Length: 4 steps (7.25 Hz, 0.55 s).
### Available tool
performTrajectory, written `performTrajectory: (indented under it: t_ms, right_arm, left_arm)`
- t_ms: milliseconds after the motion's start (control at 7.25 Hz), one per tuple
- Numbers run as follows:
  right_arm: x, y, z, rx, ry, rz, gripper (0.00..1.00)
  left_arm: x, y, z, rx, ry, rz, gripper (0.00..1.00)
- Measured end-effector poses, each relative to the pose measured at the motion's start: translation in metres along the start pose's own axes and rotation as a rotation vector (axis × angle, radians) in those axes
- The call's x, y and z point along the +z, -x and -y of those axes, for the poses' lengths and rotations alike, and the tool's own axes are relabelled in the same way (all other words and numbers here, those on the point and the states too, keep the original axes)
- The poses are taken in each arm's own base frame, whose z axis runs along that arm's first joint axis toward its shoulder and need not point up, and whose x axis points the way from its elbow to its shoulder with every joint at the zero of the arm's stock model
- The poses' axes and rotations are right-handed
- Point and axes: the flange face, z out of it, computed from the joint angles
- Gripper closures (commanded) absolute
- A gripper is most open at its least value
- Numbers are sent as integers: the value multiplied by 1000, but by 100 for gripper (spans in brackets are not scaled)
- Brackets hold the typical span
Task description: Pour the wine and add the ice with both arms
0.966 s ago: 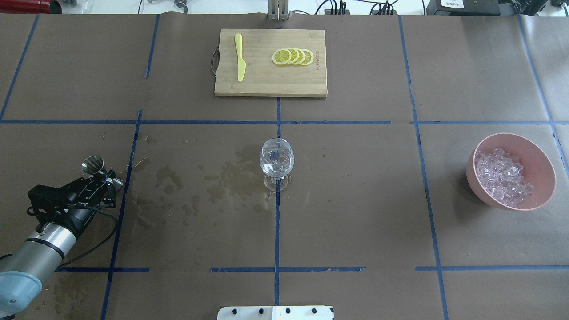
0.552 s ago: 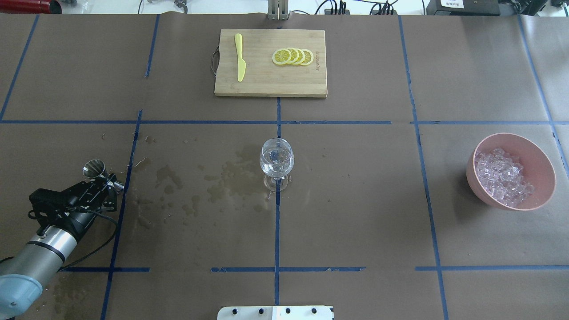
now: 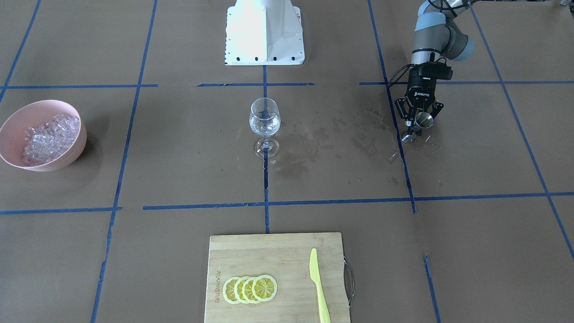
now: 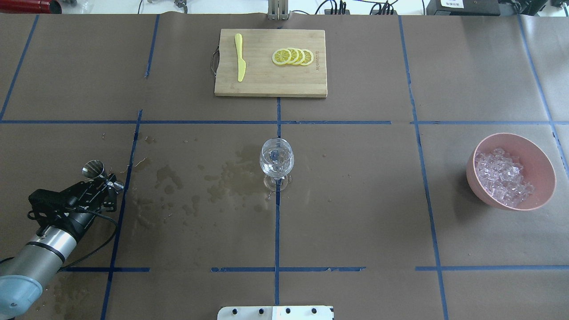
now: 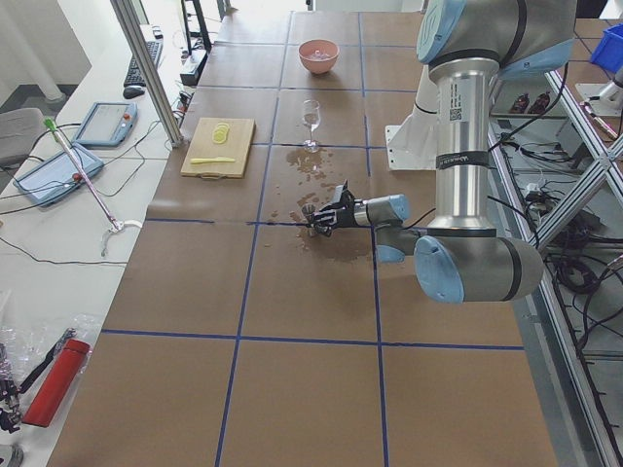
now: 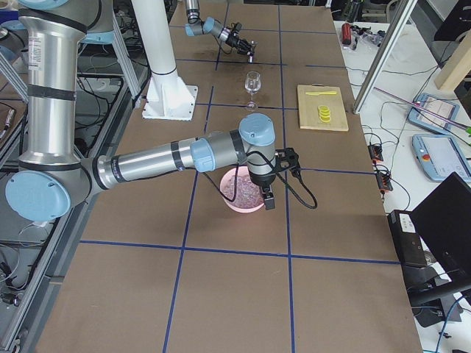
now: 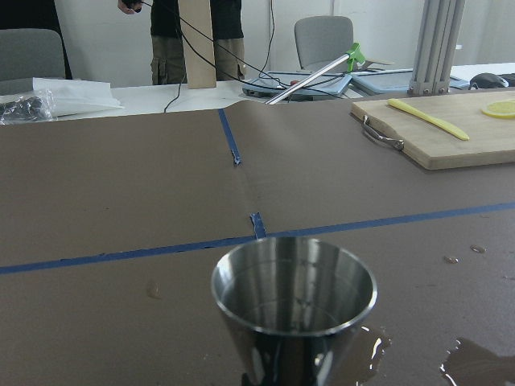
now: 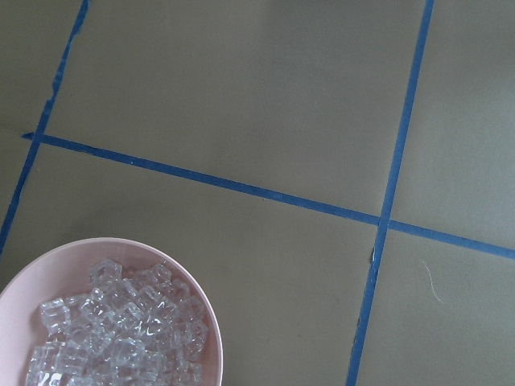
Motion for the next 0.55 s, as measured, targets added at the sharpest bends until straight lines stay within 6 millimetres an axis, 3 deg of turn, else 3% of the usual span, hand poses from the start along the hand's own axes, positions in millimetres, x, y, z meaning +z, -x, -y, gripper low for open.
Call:
performTrajectory:
  t_ms: [138,276,414,552]
  right_arm:
    - [-1,1,0,0,-1,0,0]
    - [-1,1,0,-1,-2,0,0]
    - [-1,1,0,-1,-2,0,0]
    - [-1,1,0,-1,-3,0,0]
  left_arm:
    - [0,0,0,0,0,0,40]
    - [0,0,0,0,-1,0,26]
    - [0,0,1,-2,-3,0,0]
    - [-1,-1,3,-4,-12,2,0]
